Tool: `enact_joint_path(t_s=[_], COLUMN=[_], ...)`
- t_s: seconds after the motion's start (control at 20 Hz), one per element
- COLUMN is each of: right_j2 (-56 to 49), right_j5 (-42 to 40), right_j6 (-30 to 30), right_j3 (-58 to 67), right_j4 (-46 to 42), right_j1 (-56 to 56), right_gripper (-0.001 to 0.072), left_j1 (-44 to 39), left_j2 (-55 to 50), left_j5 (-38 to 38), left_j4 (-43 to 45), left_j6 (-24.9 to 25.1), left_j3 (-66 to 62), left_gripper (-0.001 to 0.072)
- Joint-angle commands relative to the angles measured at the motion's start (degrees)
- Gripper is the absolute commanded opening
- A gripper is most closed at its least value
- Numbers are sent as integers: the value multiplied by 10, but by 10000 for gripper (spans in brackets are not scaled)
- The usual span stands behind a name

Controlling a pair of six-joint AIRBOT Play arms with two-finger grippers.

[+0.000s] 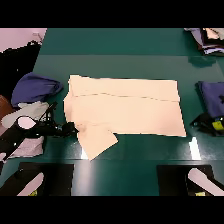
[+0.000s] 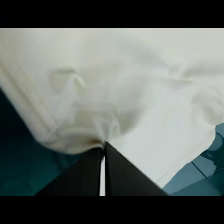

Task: Fold the shirts.

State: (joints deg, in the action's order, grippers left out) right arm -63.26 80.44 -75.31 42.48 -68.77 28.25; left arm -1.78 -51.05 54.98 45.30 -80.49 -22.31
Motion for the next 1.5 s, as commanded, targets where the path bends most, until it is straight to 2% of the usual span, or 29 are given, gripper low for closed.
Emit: enact_joint_path(t_s=[0.0, 0.2, 0.4, 0.45, 0.5, 0.6, 0.65, 0.75, 0.9, 1.05, 1.15, 1.2, 1.3, 1.45], right_j2=[-24, -52, -53, -53, -53, -53, -53, -43, 27, 122, 183, 203, 216, 159], right_j5=[0, -66, -76, -72, -69, -59, -47, -21, 28, 83, 115, 122, 120, 109], right_j6=[19, 38, 38, 38, 39, 56, 65, 73, 72, 52, 45, 28, 6, 6], right_j3=[-77, -112, -95, -93, -93, -93, -93, -93, -93, -93, -93, -93, -90, -36], right_j4=[24, 110, 121, 121, 120, 118, 116, 108, 39, -31, -52, -60, -46, -9], right_j1=[50, 50, 51, 51, 50, 51, 51, 51, 51, 51, 51, 51, 50, 20], right_gripper=[445, 445, 426, 394, 256, 66, 15, 14, 14, 14, 14, 14, 14, 13], left_j1=[0, 0, 0, 0, 0, 0, 0, 0, 0, 0, 0, 0, 0, 0], left_j2=[0, 0, 0, 0, 0, 0, 1, 13, 83, 191, 262, 292, 311, 232], left_j5=[7, 10, 6, 2, 1, 5, 20, 72, 155, 253, 302, 307, 301, 261], left_j4=[-3, -3, -3, -3, -3, -3, 1, 29, 76, 138, 128, 109, 102, 113], left_j6=[15, 26, 26, 26, 26, 32, 32, 28, 14, -60, -108, -125, -125, -89], left_j3=[-4, -4, -4, -4, -4, -4, -5, -10, -8, -3, -3, -5, -30, -91], left_gripper=[24, 24, 24, 24, 24, 23, 22, 21, 20, 21, 22, 22, 22, 22])
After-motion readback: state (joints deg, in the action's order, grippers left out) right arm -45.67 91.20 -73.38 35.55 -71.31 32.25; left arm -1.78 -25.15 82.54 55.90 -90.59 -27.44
